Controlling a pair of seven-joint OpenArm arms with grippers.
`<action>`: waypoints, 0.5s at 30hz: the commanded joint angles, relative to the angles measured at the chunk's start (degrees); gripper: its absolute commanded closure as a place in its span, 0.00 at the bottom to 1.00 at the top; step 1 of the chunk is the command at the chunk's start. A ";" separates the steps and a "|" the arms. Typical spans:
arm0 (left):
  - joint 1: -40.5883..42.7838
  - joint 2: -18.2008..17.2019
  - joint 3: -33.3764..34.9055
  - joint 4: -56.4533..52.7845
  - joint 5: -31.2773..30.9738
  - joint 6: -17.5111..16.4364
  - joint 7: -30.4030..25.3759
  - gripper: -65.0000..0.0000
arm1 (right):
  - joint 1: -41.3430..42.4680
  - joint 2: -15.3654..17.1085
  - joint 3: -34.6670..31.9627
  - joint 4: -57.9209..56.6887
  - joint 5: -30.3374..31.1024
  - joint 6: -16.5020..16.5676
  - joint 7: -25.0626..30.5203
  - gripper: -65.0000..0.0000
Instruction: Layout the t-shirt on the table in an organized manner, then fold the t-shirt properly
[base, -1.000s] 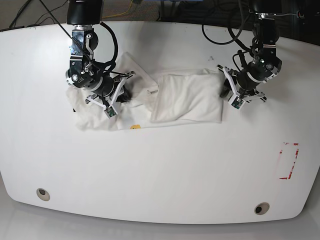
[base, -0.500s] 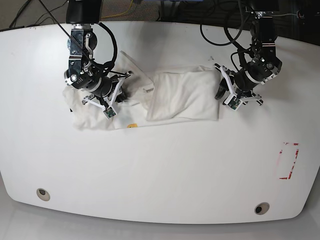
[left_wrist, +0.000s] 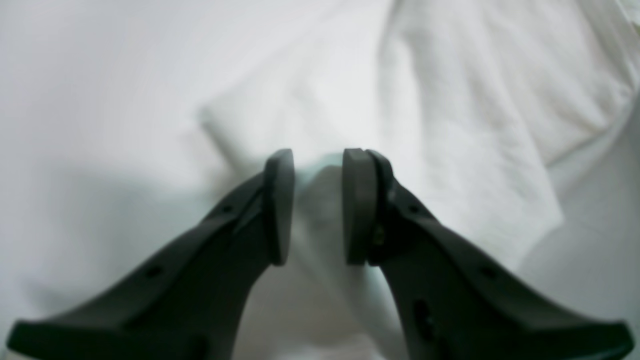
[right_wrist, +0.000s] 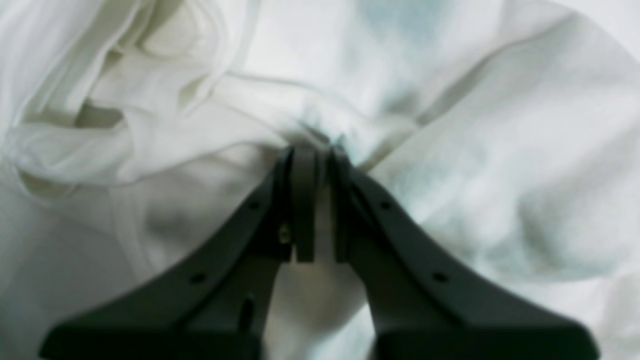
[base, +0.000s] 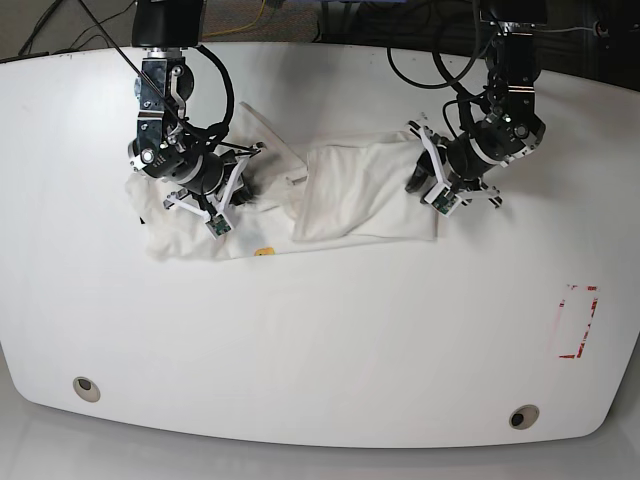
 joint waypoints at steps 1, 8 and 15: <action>-0.72 -0.37 -0.16 -0.36 -0.87 0.03 -1.05 0.77 | 0.77 0.27 0.20 1.32 0.39 0.05 0.66 0.92; -1.96 -0.37 -0.07 -4.05 -0.87 0.03 -1.05 0.77 | 0.77 0.18 0.20 1.32 0.39 0.05 0.66 0.92; -2.66 -0.72 -0.07 -7.31 -0.78 0.03 -0.96 0.77 | 0.77 -1.14 0.20 3.69 0.39 0.05 0.66 0.90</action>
